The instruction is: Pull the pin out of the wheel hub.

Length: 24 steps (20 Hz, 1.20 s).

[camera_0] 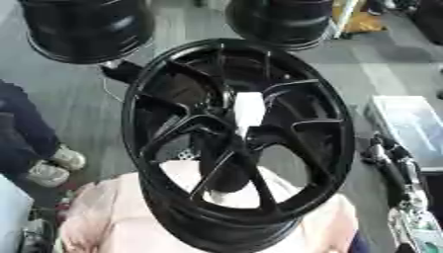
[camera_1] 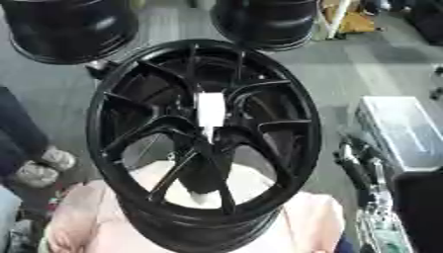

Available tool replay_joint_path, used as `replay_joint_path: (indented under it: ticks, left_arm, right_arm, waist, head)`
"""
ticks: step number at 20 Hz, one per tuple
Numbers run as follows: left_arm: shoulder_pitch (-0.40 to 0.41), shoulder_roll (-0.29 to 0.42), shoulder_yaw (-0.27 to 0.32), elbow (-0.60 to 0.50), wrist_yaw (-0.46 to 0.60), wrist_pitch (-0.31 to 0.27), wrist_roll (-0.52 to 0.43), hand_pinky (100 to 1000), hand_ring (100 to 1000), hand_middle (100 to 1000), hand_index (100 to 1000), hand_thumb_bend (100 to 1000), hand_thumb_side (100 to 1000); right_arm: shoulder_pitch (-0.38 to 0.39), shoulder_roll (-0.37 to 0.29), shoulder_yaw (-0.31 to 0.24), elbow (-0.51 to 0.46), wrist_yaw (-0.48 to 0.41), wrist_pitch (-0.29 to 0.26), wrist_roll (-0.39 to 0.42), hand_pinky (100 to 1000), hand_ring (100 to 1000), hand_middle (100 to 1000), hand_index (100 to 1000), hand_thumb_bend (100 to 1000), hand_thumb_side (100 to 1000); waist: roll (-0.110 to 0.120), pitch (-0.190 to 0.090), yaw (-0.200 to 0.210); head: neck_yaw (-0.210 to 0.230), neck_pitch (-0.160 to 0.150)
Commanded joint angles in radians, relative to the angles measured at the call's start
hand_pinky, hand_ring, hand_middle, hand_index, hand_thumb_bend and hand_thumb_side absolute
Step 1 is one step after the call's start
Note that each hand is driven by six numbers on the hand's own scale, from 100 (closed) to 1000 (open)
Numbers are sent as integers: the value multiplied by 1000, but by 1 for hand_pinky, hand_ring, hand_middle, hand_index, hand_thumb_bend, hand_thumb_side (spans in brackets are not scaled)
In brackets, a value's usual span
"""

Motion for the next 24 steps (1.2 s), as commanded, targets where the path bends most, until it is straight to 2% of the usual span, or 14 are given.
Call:
replay_joint_path:
  ticks: [1, 11, 15, 19, 21, 24]
  left_arm:
    - [-9, 13, -5, -24, 3, -1, -1, 696, 611, 609, 610, 187, 660]
    - [-11, 17, -6, -26, 3, -3, -2, 697, 613, 611, 611, 191, 654]
    - [-27, 70, -13, -29, 3, -22, -4, 700, 623, 623, 615, 219, 618]
    - [-66, 230, -47, -19, 11, -99, -27, 710, 643, 644, 635, 264, 564]
    - [-104, 353, -83, -5, 16, -165, -47, 719, 654, 656, 652, 293, 533]
    - [-183, 551, -171, 26, 16, -280, -88, 727, 664, 666, 674, 331, 504]
  right_arm:
    - [-8, -14, -8, -15, 3, -2, 1, 663, 627, 762, 793, 131, 471]
    - [-9, -13, -7, -16, 4, -2, 1, 663, 627, 762, 793, 133, 470]
    - [-8, -14, -6, -14, 5, -1, 2, 663, 626, 762, 793, 134, 470]
    - [-4, -21, -7, -12, 7, 0, 1, 663, 626, 762, 793, 136, 469]
    - [-3, -25, -7, -11, 9, 0, 1, 663, 627, 762, 793, 136, 469]
    - [-1, -31, -4, -10, 12, 1, 4, 663, 627, 762, 793, 136, 469]
  waist:
    - [4, -16, 0]
    - [5, -17, -2]
    - [6, -19, -6]
    - [14, -24, -11]
    - [20, -27, -14]
    - [28, -31, -21]
  head:
    - [2, 5]
    - [2, 4]
    - [2, 5]
    - [2, 6]
    - [3, 6]
    - [8, 6]
